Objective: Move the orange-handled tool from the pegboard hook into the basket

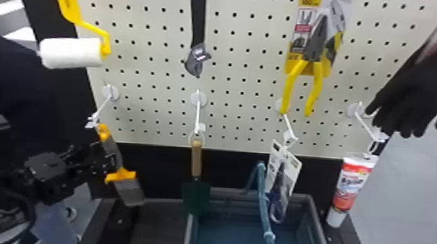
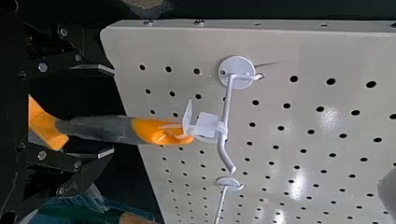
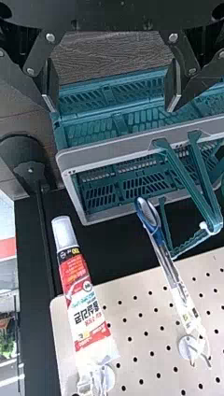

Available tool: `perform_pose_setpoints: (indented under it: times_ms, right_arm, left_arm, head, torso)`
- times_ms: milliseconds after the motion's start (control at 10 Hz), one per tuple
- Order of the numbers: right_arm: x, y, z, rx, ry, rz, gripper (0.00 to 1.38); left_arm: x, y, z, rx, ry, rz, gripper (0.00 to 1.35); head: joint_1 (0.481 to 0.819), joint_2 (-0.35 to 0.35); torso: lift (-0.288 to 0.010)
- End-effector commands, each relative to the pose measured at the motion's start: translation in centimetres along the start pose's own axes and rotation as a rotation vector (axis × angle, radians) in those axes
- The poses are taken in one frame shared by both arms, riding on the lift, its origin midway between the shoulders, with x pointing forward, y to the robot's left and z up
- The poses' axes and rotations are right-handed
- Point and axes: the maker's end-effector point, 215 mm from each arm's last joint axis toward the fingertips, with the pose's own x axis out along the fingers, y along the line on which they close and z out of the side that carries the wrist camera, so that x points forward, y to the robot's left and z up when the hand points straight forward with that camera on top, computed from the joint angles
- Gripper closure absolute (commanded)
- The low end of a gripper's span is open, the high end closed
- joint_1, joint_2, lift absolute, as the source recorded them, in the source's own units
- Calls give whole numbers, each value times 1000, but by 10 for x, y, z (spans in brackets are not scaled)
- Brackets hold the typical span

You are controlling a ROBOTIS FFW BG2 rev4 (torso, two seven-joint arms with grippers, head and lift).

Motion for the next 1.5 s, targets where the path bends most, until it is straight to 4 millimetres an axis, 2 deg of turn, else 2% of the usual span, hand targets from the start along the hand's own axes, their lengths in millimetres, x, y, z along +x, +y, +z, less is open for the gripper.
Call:
perform_pose_setpoints:
  times_ms: [0, 100, 300, 1100, 1200, 1400]
  right_arm:
    - [0, 0, 0, 2, 0, -1, 395]
    - [0, 0, 0, 1, 0, 0, 395]
    - [0, 0, 0, 1, 0, 0, 395]
    - [1, 1, 1, 0, -2, 3, 395]
    - [1, 1, 1, 0, -2, 3, 395]
    - [1, 1, 0, 0, 0, 4, 395]
  left_arm:
    - [0, 0, 0, -1, -1, 1, 829]
    - [0, 1, 2, 13, -7, 7, 1042]
    - [2, -1, 8, 31, -18, 3, 1059]
    - [2, -2, 5, 24, -13, 0, 1059]
    - [2, -1, 4, 18, -17, 5, 1053]
    - [2, 0, 6, 16, -25, 11, 757]
  head:
    - [549, 0]
    - [549, 0]
    - [549, 0]
    - [549, 0]
    - [549, 0]
    - [549, 0]
  torso:
    - [-100]
    - [-100]
    - [-100]
    - [-100]
    - [-100]
    - [-100]
